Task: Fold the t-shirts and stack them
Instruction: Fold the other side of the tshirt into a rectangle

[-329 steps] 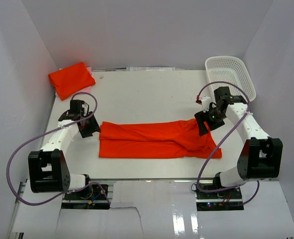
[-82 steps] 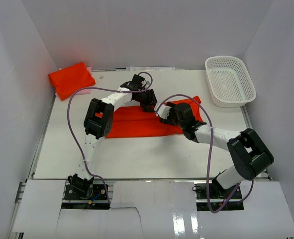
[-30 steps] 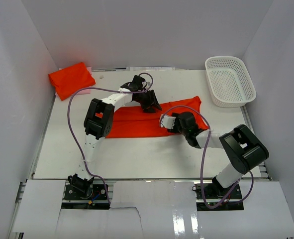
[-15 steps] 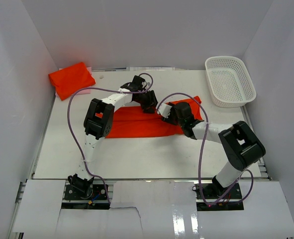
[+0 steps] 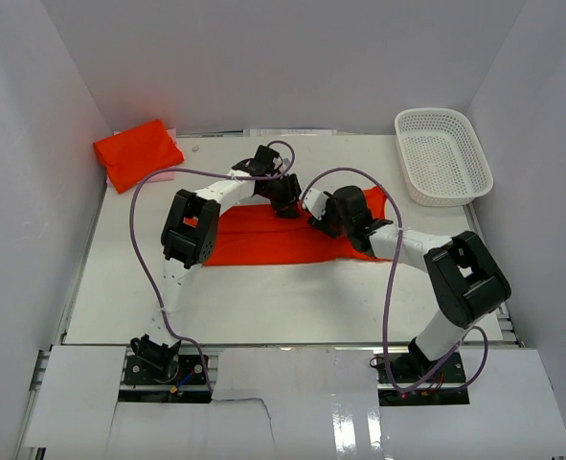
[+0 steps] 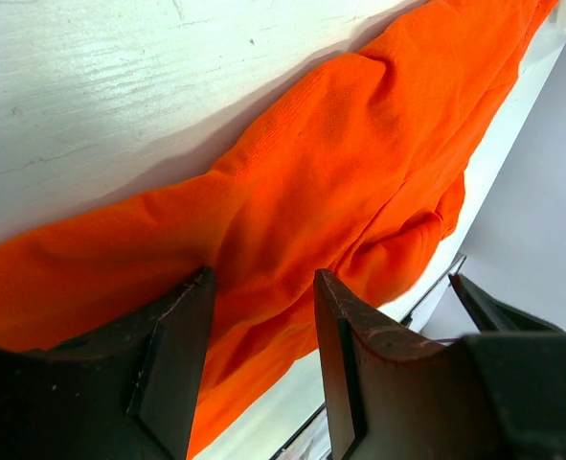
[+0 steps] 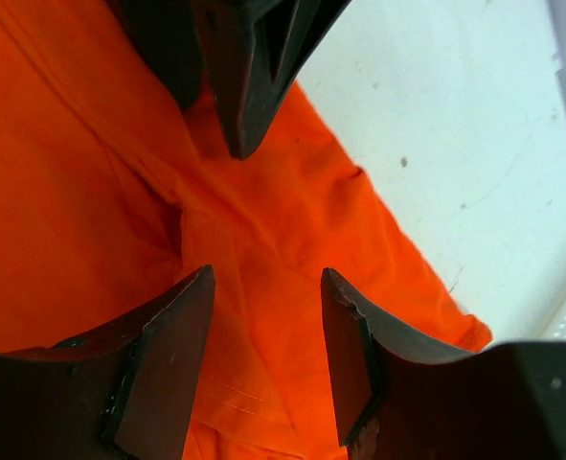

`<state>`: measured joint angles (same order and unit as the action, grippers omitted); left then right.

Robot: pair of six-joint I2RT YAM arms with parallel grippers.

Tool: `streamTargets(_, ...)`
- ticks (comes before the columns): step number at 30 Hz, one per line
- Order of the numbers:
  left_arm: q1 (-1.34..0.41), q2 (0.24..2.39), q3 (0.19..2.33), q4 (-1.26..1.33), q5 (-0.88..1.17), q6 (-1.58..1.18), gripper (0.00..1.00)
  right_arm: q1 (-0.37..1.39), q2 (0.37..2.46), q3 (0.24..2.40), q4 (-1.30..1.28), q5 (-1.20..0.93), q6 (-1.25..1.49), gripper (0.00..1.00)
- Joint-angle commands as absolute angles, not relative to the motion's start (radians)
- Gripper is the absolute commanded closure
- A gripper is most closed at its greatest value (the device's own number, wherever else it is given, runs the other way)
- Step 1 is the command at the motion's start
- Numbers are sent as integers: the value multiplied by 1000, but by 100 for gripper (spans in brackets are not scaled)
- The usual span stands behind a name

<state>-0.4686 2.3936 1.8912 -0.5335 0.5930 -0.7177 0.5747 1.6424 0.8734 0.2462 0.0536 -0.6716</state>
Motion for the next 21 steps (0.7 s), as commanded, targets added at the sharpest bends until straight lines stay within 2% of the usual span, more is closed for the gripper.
streamTargets(1,-488,2356,1865,-580,583,-695,43,537,1603,916,170,12,-653,45)
streamTargets(5,-488,2362,1865,-578,584,-695,43,500,1592,957,17,-55,-724,44)
streamTargets(13,-491,2361,1865,-577,588,-696,43,488,1394,807,-43,-94,-850,42)
streamTargets(21,-491,2362,1861,-577,583,-698,43,491,1439,850,-228,-175,-827,47)
